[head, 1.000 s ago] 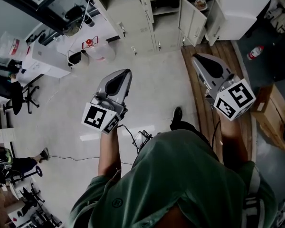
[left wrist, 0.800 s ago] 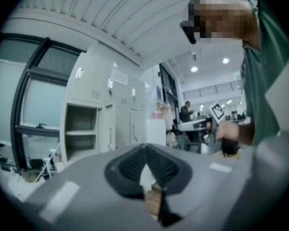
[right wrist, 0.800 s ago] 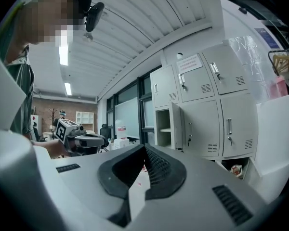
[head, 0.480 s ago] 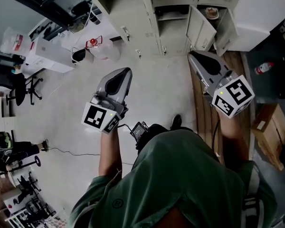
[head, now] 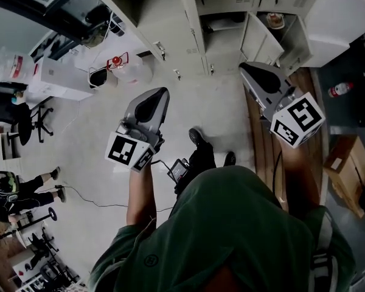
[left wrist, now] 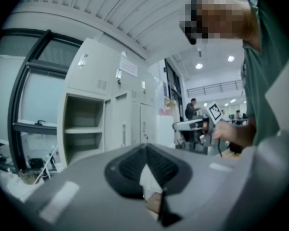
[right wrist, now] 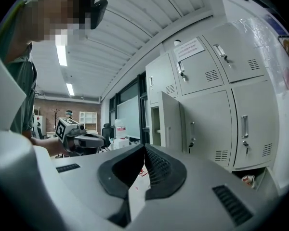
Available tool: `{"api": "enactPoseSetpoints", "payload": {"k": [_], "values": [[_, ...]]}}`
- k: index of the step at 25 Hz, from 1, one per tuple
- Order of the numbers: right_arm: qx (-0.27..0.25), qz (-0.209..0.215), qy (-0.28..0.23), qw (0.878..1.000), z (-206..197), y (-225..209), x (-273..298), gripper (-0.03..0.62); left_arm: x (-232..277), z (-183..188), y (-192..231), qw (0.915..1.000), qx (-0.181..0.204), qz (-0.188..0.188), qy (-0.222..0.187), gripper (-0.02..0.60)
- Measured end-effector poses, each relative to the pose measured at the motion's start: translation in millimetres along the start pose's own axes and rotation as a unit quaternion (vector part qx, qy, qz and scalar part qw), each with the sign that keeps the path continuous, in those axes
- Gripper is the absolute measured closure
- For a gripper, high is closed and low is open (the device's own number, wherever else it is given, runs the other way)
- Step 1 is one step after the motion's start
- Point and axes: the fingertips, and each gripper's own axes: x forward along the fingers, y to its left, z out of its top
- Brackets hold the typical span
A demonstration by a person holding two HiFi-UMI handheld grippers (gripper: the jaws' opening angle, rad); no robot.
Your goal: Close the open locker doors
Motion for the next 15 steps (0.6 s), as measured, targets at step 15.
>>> {"api": "enactPoseSetpoints", "payload": {"k": [15], "values": [[-0.017, -0.012, -0.005, 1.000, 12, -54, 125, 0.586, 68, 1, 124, 0.9962, -0.001, -0.087, -0.008, 0.580]]}}
